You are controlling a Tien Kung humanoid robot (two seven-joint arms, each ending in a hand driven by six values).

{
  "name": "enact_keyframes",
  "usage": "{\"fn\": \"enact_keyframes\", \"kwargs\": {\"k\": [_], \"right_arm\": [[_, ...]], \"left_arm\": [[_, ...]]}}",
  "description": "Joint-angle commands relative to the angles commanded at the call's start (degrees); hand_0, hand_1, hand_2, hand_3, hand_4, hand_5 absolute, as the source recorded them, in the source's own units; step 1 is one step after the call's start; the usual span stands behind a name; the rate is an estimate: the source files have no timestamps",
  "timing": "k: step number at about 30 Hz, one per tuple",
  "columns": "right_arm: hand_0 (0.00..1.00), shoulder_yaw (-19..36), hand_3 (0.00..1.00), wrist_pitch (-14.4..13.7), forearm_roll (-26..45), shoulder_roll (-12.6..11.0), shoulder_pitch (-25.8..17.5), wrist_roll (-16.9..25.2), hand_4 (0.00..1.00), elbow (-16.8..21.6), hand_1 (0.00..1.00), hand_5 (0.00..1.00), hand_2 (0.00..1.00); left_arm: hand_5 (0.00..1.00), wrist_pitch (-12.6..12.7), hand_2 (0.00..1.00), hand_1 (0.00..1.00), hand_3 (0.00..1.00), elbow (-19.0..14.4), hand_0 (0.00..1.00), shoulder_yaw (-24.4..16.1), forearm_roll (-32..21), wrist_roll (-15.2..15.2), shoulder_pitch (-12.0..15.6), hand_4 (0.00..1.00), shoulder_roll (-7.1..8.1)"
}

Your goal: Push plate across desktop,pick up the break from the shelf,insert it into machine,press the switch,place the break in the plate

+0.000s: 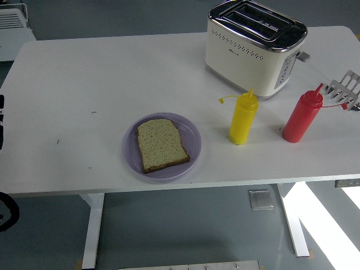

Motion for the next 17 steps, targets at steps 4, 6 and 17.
{"fn": "enact_keyframes", "kwargs": {"k": [4, 6, 17], "right_arm": [[0.714, 0.0, 0.490, -0.2, -0.1, 0.1, 0.0, 0.0, 0.722, 0.1, 0.700, 0.154, 0.704], [0.714, 0.1, 0.490, -0.3, -0.2, 0.1, -0.1, 0.0, 0.722, 0.1, 0.700, 0.154, 0.704], [0.714, 0.2, 0.428, 0.0, -0.6, 0.0, -0.1, -0.4, 0.726, 0.1, 0.698, 0.154, 0.704]], "left_arm": [[0.998, 0.0, 0.643, 0.692, 0.635, 0.0, 0.778, -0.1, 0.0, 0.0, 0.0, 0.659, 0.02], [0.998, 0.0, 0.643, 0.692, 0.635, 0.0, 0.778, -0.1, -0.1, 0.0, 0.1, 0.659, -0.01], [0.998, 0.0, 0.644, 0.692, 0.636, -0.1, 0.778, -0.3, -0.1, -0.1, 0.3, 0.657, -0.05]]}}
